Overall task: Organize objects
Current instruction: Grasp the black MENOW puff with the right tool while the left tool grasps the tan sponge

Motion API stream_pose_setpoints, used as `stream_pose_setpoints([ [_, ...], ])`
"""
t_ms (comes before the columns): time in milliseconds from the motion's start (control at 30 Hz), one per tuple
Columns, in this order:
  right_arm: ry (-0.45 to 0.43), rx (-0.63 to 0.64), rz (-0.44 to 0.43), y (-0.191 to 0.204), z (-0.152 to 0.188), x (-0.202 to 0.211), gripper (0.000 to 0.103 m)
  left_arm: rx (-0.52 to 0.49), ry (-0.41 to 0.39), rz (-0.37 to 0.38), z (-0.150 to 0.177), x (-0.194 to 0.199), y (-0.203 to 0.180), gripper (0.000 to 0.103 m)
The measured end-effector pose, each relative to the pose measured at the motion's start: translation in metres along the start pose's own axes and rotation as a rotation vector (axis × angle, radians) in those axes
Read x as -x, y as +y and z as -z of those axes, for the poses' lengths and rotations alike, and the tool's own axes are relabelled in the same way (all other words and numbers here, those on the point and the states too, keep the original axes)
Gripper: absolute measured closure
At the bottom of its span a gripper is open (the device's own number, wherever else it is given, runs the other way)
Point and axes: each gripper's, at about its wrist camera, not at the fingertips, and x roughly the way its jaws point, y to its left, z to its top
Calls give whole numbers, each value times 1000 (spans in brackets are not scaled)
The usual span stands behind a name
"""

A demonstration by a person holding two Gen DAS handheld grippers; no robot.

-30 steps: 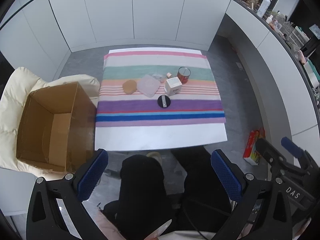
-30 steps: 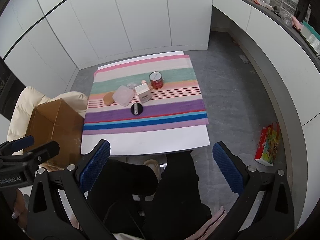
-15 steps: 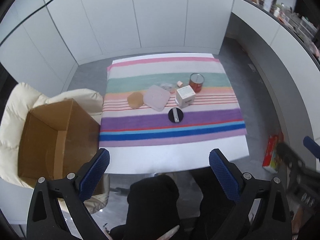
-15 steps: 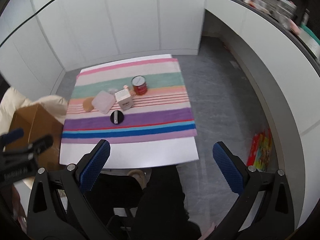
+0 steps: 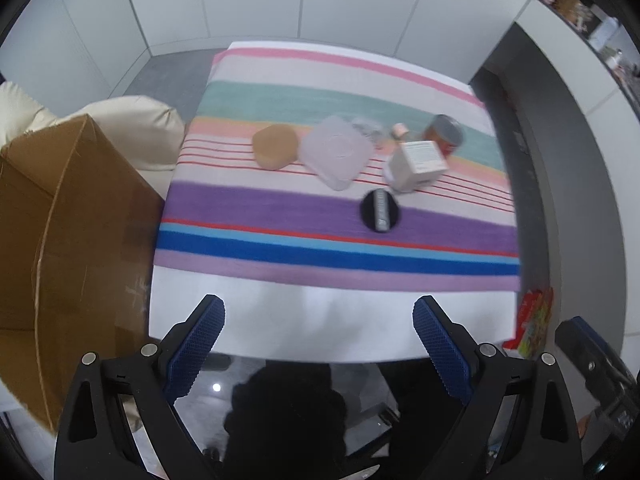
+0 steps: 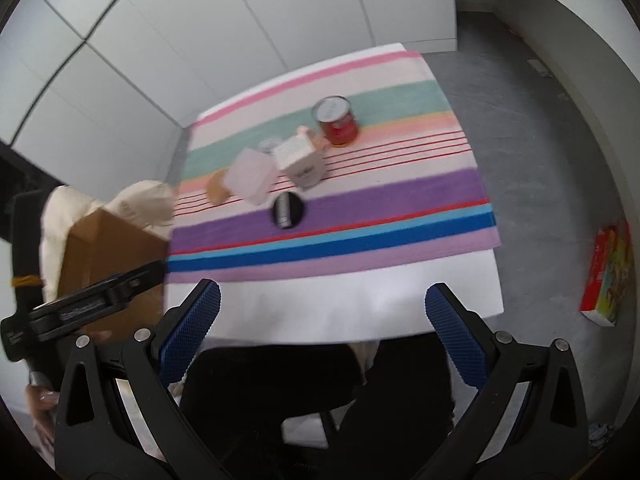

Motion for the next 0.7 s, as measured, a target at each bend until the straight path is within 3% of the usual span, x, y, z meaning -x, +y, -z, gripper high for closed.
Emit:
stream_pose_setpoints([
  [133,-1,55,88,5,-9,-40,0,6,-2,-18,-14,-28,12,7],
  [533,37,289,89,52,-29,-175,3,-41,8,47,-64,-106,21,6],
  [600,53,326,100,62,-32,-196,7,-83,43,26,-73,-124,20,6],
  [700,74,360,106,72,-36,-219,11,-69,45,-8,-85,-141,32,6],
])
